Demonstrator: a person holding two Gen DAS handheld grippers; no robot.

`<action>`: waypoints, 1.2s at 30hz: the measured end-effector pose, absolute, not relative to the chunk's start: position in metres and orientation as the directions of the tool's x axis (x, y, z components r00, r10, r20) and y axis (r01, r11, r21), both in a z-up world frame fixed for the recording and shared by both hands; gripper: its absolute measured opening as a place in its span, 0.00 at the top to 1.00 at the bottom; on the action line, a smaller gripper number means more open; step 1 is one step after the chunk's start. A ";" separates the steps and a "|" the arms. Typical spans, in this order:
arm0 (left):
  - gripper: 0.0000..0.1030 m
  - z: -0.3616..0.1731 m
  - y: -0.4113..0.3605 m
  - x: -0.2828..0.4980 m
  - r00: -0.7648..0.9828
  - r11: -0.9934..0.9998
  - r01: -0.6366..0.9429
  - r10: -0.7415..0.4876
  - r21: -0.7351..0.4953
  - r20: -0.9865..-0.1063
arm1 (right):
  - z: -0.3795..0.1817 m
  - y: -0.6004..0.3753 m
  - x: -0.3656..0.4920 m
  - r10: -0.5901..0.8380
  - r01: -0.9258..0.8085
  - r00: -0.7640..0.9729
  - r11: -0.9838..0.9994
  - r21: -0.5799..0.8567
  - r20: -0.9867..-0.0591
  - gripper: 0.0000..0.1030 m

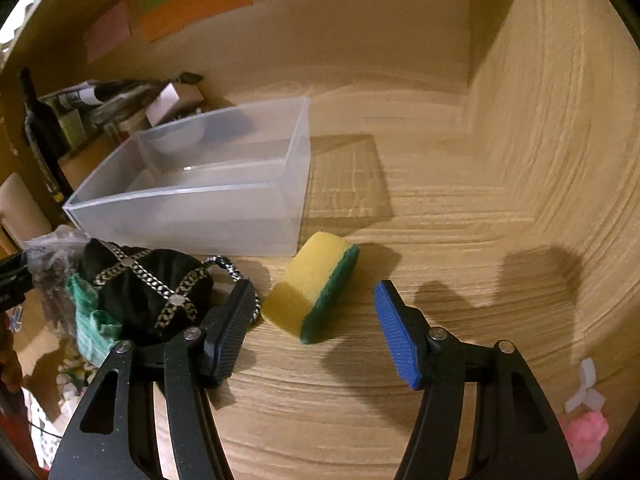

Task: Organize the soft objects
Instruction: 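Grasp the white face mask with the left tool while the right tool grasps the yellow-green sponge, then carry the mask with the left tool into the clear bin while the right tool drops the sponge in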

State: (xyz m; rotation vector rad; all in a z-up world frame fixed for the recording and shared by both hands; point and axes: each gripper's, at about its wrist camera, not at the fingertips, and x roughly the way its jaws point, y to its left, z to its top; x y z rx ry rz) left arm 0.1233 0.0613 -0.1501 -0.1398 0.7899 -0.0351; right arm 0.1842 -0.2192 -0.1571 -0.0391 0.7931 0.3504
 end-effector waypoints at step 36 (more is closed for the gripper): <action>0.81 -0.058 0.055 0.098 0.875 0.993 0.035 -0.085 -0.113 -0.477 | -0.087 -0.212 0.160 0.419 -0.414 0.779 0.903 0.118 -0.467 0.73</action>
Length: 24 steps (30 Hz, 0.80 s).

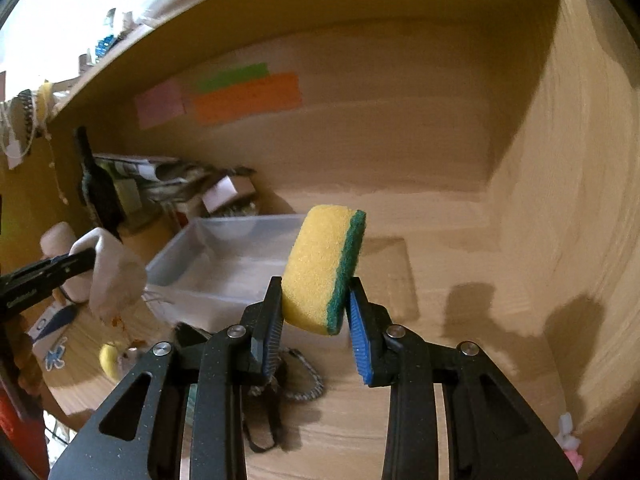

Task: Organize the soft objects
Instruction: 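Carry the mask with the left tool into the clear bin while the right tool drops the sponge in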

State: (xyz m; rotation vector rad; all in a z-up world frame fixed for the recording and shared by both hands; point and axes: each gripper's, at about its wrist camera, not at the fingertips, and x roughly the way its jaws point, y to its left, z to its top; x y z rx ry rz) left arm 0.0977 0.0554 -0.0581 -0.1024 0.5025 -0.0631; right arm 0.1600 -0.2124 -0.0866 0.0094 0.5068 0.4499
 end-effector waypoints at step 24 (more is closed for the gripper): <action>0.80 -0.047 0.052 0.181 0.880 0.997 -0.038 0.004 -0.061 -0.475 | -0.077 -0.158 0.213 0.497 -0.532 0.725 0.844 0.070 -0.477 0.73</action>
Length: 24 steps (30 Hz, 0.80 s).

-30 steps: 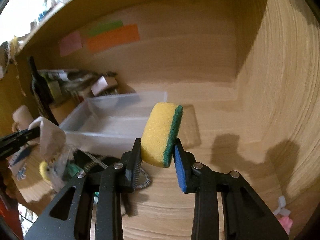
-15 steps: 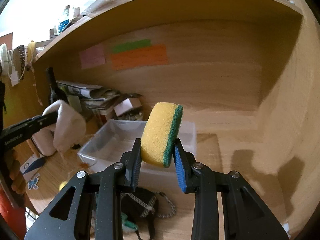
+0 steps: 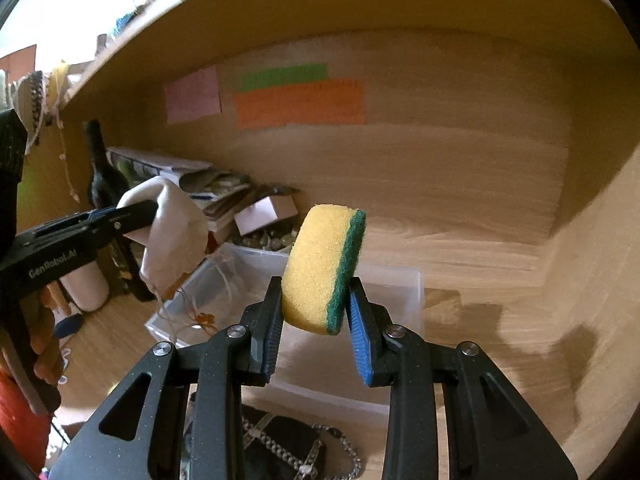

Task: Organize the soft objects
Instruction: 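Carry the mask with the left tool into the clear bin while the right tool drops the sponge in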

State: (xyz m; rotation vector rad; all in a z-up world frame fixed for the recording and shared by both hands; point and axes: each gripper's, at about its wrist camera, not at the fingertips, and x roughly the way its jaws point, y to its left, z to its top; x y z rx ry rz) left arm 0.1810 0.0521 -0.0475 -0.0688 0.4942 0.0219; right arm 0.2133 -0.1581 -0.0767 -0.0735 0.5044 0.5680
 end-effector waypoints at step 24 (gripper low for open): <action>0.80 -0.122 0.029 0.241 0.713 1.000 0.021 -0.031 -0.023 -0.700 | -0.146 -0.132 0.276 0.390 -0.505 0.602 0.862 0.045 -0.697 0.72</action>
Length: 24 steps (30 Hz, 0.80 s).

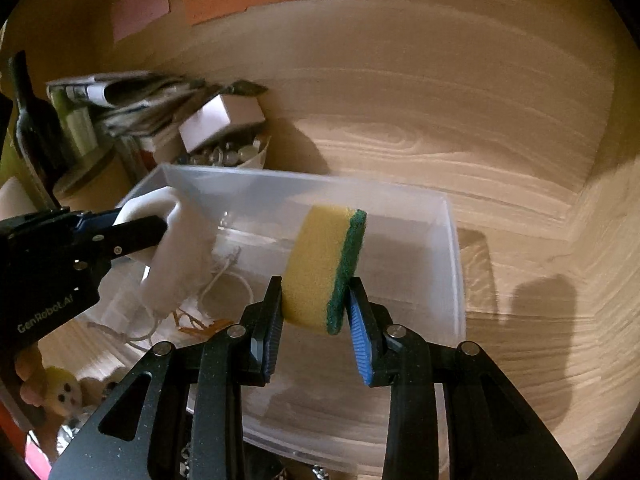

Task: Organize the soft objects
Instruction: 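Carry the mask with the left tool into the clear bin while the right tool drops the sponge in, then grasp the yellow ball with the left tool while the right tool grasps the black chain bag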

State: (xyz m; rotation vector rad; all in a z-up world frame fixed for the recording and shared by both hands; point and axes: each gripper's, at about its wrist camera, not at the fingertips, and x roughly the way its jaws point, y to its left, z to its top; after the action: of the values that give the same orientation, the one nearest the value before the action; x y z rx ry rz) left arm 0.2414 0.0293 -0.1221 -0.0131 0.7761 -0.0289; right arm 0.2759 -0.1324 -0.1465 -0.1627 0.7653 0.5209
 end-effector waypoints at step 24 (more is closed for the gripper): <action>0.12 -0.062 0.043 0.164 0.856 1.000 0.010 -0.012 -0.006 -0.517 | -0.085 -0.151 0.216 0.439 -0.503 0.738 0.864 0.017 -0.513 0.23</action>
State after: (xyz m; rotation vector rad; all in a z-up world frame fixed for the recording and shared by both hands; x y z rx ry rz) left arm 0.1643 0.0432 -0.0616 -0.0035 0.5438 -0.0114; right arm 0.2159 -0.1513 -0.0854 -0.1259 0.5302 0.5186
